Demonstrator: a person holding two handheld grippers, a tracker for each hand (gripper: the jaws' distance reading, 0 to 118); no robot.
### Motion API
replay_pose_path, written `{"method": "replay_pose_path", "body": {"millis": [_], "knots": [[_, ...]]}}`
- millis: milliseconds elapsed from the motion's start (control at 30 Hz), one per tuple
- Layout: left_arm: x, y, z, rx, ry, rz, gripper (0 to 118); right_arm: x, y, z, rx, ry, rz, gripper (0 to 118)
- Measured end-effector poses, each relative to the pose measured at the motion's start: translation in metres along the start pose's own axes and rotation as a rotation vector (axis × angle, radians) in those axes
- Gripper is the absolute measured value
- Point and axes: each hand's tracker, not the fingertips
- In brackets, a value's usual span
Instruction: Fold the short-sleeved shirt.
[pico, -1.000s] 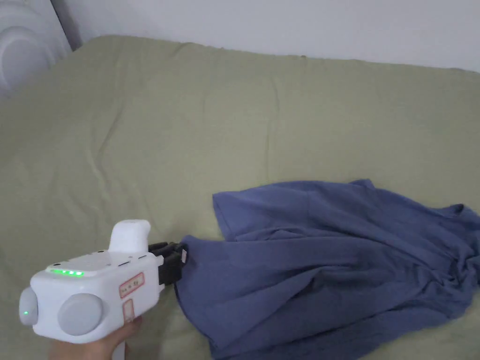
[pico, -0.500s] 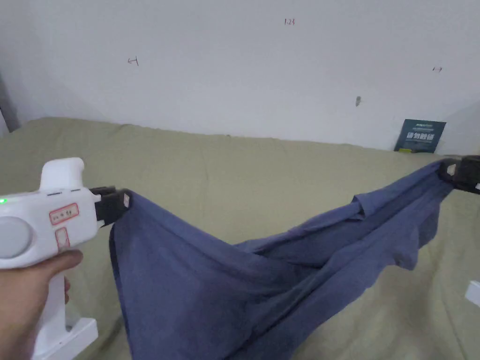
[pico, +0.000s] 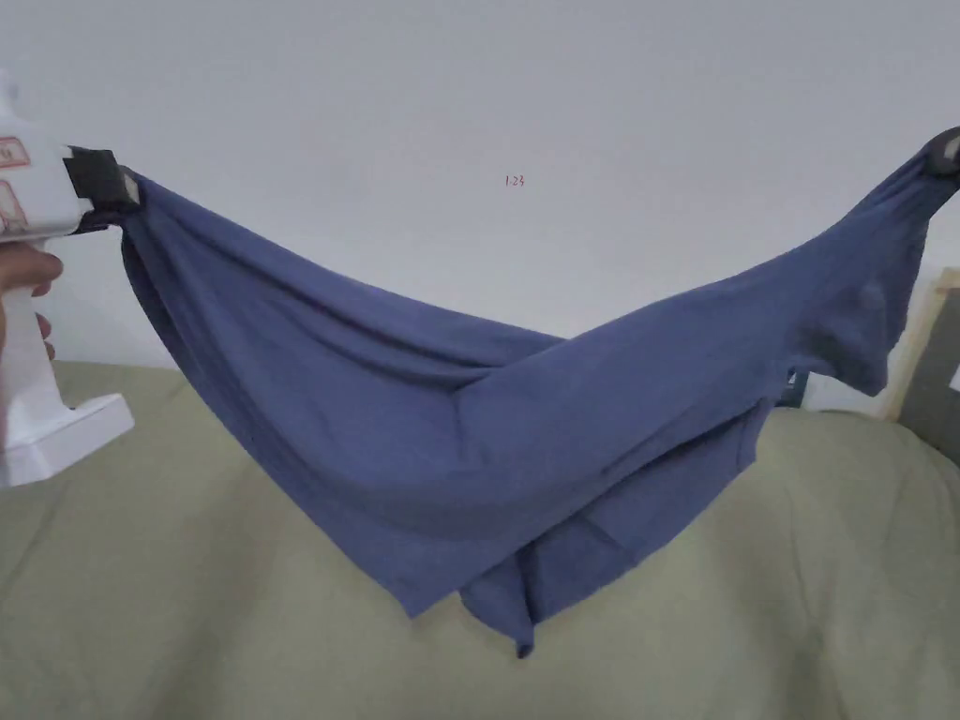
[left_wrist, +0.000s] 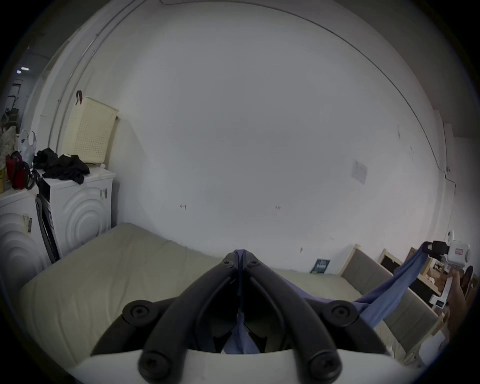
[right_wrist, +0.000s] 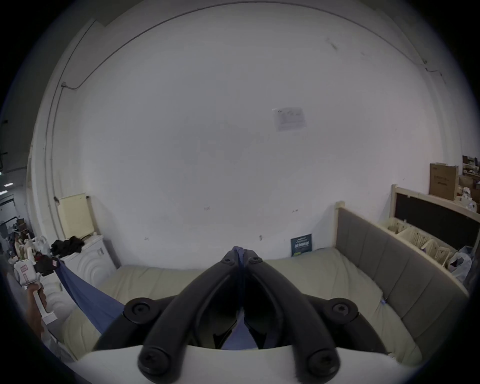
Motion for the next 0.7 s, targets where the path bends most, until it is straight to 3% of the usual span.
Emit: {"method": "replay_pose_path", "body": {"millis": [233,567,700], "knots": [[0.013,-0.002,-0.037,0.009,0.031,-0.008,0,0.009,-0.008,-0.032,0.010,-0.037,-0.005,3],[-0.019,-0.113,-0.099,-0.068,0.087,0.000,0,0.029,-0.122,-0.085,-0.087,-0.056,-0.064,3],[-0.031,-0.134,-0.091,-0.109,0.078,0.025,0,0.037,-0.144,-0.078,-0.102,-0.048,-0.078,3]]}}
